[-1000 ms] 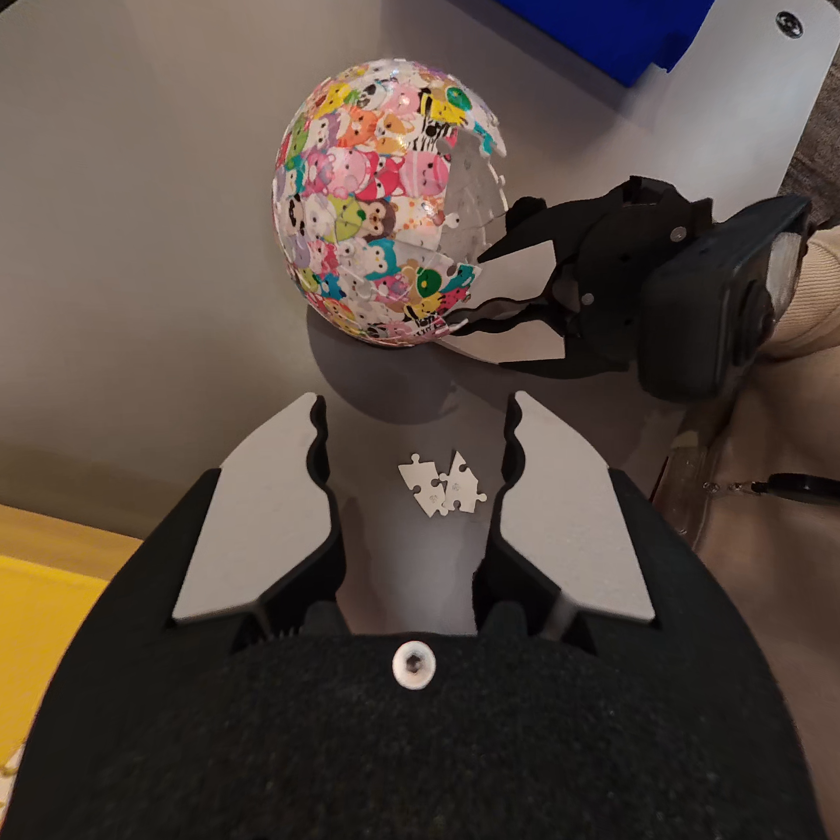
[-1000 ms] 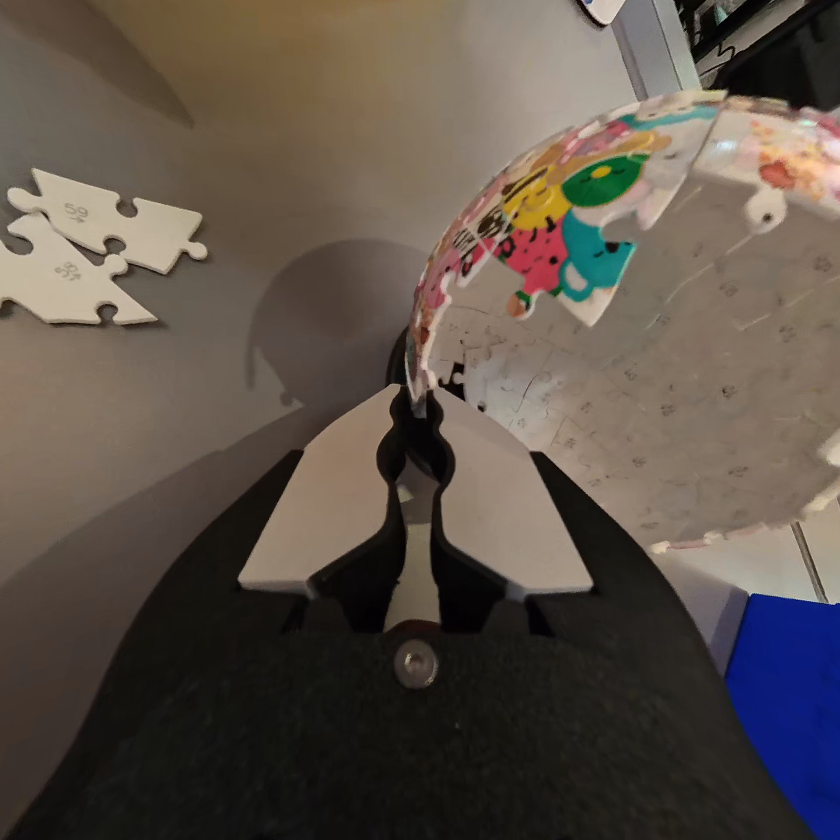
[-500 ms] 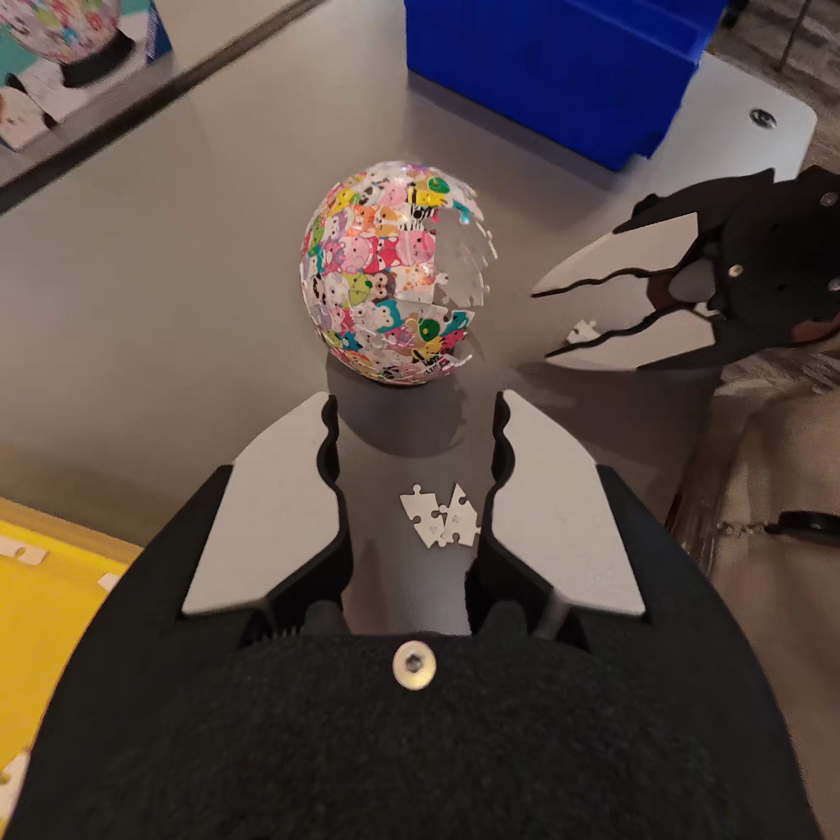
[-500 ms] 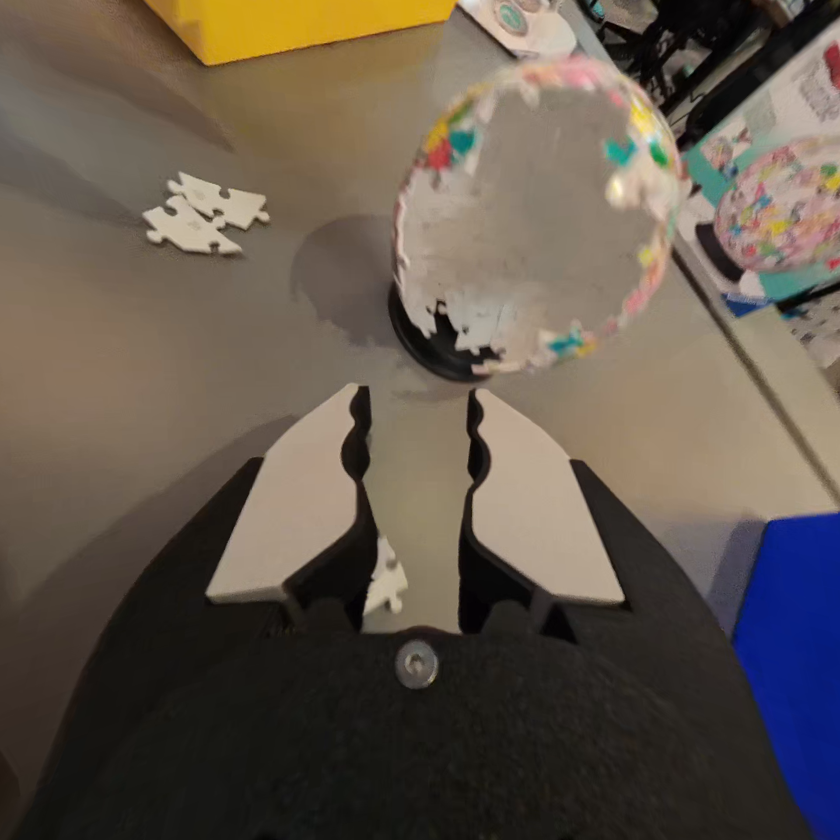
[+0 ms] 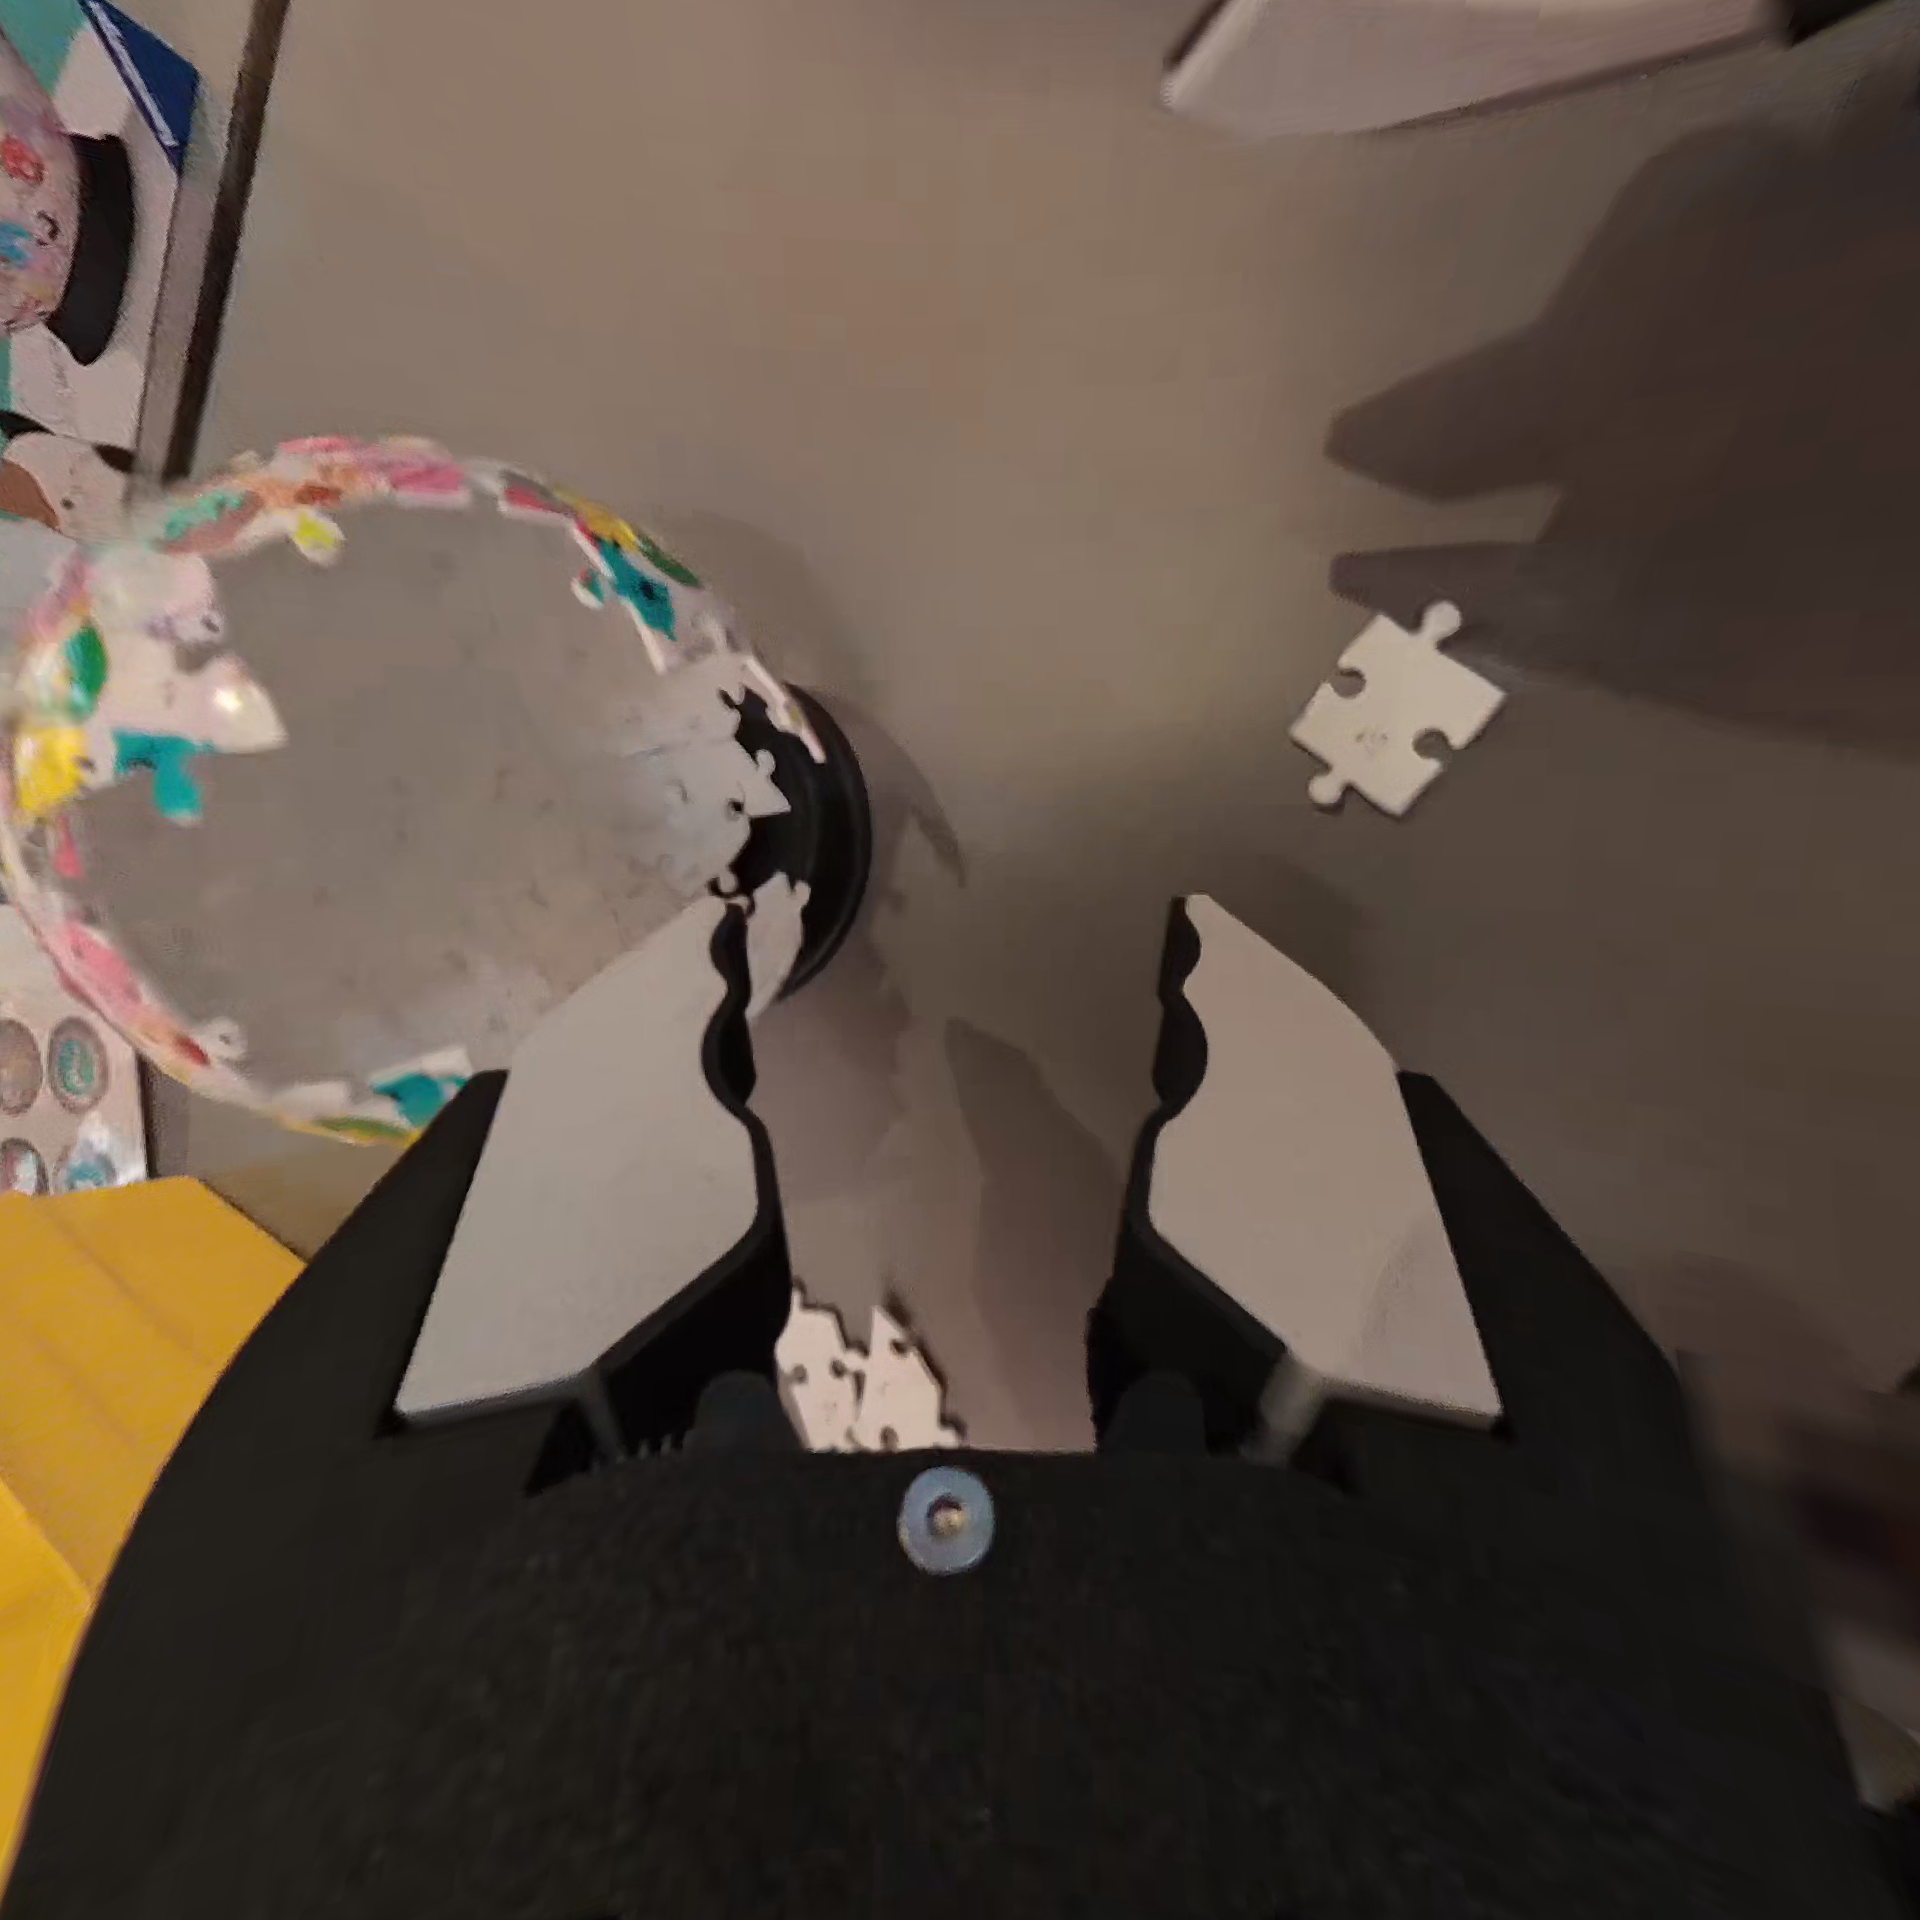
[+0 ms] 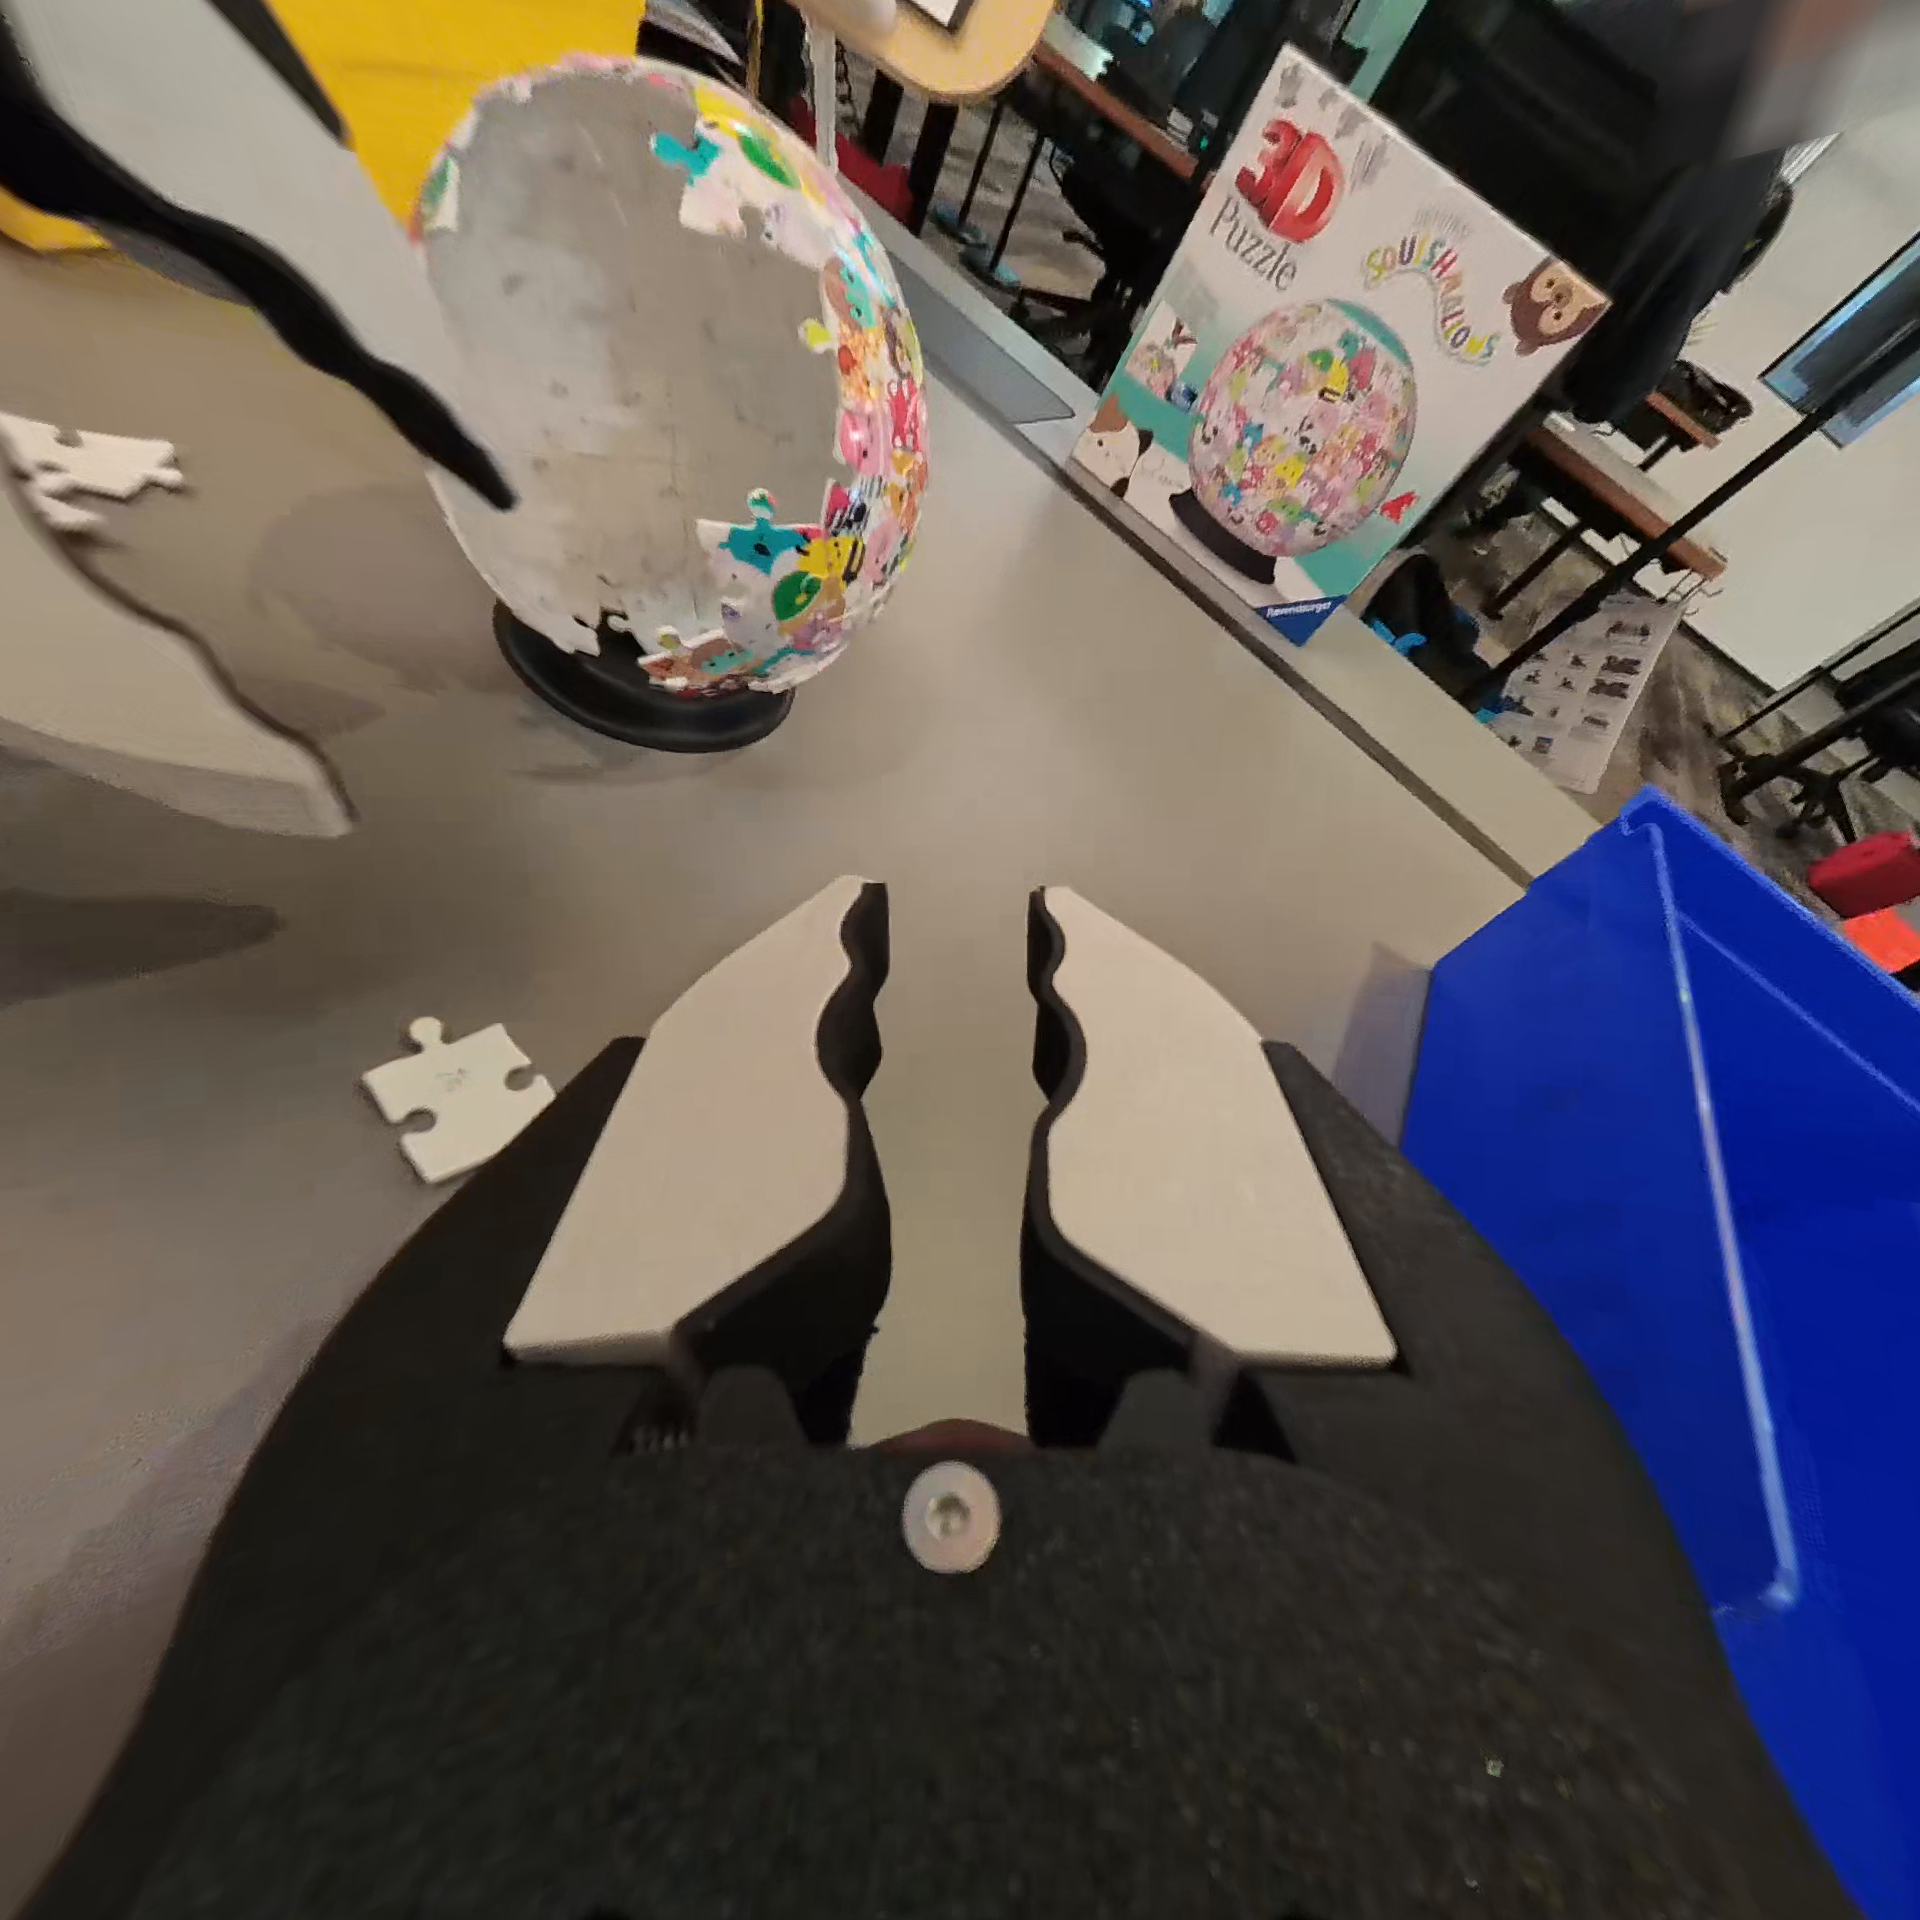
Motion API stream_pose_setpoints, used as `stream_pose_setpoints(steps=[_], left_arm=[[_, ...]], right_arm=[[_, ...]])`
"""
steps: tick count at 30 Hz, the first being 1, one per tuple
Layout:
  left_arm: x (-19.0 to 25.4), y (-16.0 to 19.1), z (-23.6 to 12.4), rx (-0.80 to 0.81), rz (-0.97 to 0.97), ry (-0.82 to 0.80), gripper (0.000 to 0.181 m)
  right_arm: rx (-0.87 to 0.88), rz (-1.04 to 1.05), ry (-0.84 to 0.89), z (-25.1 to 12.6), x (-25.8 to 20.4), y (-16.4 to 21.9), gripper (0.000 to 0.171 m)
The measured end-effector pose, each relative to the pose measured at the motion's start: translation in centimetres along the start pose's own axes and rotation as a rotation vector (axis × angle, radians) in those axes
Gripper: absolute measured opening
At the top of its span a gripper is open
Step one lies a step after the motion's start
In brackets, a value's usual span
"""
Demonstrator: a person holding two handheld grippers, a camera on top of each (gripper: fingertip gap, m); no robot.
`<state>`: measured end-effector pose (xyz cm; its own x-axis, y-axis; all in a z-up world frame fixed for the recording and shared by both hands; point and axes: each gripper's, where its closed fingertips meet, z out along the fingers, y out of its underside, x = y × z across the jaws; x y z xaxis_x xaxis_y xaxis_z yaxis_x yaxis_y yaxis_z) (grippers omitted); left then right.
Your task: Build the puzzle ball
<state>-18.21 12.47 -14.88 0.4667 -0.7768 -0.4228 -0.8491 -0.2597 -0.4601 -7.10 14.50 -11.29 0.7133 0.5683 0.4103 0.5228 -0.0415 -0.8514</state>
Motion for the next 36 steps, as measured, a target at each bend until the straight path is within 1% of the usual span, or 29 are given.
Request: stream_pose_setpoints(steps=[4, 5, 8, 9, 11, 13, 15, 18, 20, 21, 22, 24, 25, 26, 27, 28, 29, 30, 31, 32, 34, 36], left_arm=[[-2.4, -0.9, -0.1, 0.000, -0.034, -0.023, 0.066], [-2.7, -1.1, -0.5, 0.014, -0.061, -0.025, 0.060], [-2.6, -1.6, -1.5, 0.076, -0.165, -0.027, 0.026], [-2.7, -1.8, -1.7, 0.098, -0.181, -0.054, 0.017], [-3.3, -1.8, -1.6, 0.108, -0.195, -0.143, 0.006], [-4.6, -1.4, -1.5, 0.071, -0.225, -0.276, 0.002], [-5.0, -1.7, -1.9, 0.102, -0.278, -0.336, 0.000], [-4.5, -1.6, -2.7, 0.174, -0.394, -0.289, 0.000], [-4.5, -0.6, -3.6, 0.215, -0.477, -0.236, 0.000], [-4.3, -0.2, -4.1, 0.240, -0.520, -0.165, 0.002], [-4.1, 0.1, -4.7, 0.262, -0.549, -0.068, 0.013], [-3.9, 0.8, -5.9, 0.259, -0.545, 0.153, 0.046], [-3.9, 1.3, -6.6, 0.230, -0.508, 0.264, 0.060], [-4.2, 1.7, -7.3, 0.197, -0.453, 0.354, 0.071], [-4.6, 2.2, -7.9, 0.163, -0.376, 0.420, 0.083], [-5.2, 2.8, -8.2, 0.125, -0.278, 0.451, 0.091], [-6.6, 3.4, -7.8, 0.092, -0.200, 0.418, 0.079], [-7.7, 4.1, -7.1, 0.053, -0.125, 0.385, 0.071], [-8.3, 4.9, -6.1, -0.007, -0.067, 0.377, 0.074], [-8.7, 5.7, -5.1, -0.077, -0.040, 0.385, 0.075], [-8.7, 7.3, -3.5, -0.246, -0.032, 0.449, 0.076], [-8.6, 8.1, -2.9, -0.329, -0.010, 0.507, 0.079]], right_arm=[[0.041, 0.073, -0.044, -1.1, 0.1, 0.0, 0.025], [0.049, 0.076, -0.043, -1.2, 0.2, -0.1, 0.025], [0.044, 0.087, -0.055, -0.9, 0.2, 0.1, 0.025], [0.040, 0.094, -0.073, -0.8, 0.0, 0.3, 0.025], [0.028, 0.094, -0.072, -0.6, 0.1, 0.6, 0.025], [0.029, 0.097, -0.065, -0.5, 0.2, 0.5, 0.025], [0.035, 0.117, -0.073, -0.6, 0.1, 0.4, 0.025], [0.041, 0.127, -0.086, -0.7, -0.1, 0.3, 0.025], [0.021, 0.114, -0.124, -0.4, -0.6, 0.7, 0.028], [0.018, 0.110, -0.154, -0.2, -0.8, 0.7, 0.028], [0.019, 0.116, -0.220, 0.2, -1.3, 0.5, 0.029], [-0.028, 0.134, -0.418, 0.5, -2.5, -0.3, 0.033], [-0.042, 0.115, -0.500, 0.5, -2.6, -1.2, 0.034], [-0.044, 0.072, -0.586, 0.2, -2.8, -2.5, 0.040], [-0.045, 0.003, -0.649, -0.2, -2.5, -3.8, 0.043], [-0.049, -0.087, -0.675, -0.4, -1.8, -5.2, 0.042], [-0.057, -0.164, -0.680, -0.3, -0.9, -6.6, 0.043], [-0.066, -0.231, -0.710, -0.3, -0.4, -7.7, 0.049], [-0.086, -0.303, -0.739, 0.1, 0.0, -8.3, 0.054], [-0.126, -0.403, -0.749, 1.2, 0.7, -8.3, 0.052], [-0.226, -0.547, -0.782, 4.3, 1.9, -6.8, 0.055], [-0.349, -0.548, -0.904, 7.0, 2.2, -4.6, 0.054]])
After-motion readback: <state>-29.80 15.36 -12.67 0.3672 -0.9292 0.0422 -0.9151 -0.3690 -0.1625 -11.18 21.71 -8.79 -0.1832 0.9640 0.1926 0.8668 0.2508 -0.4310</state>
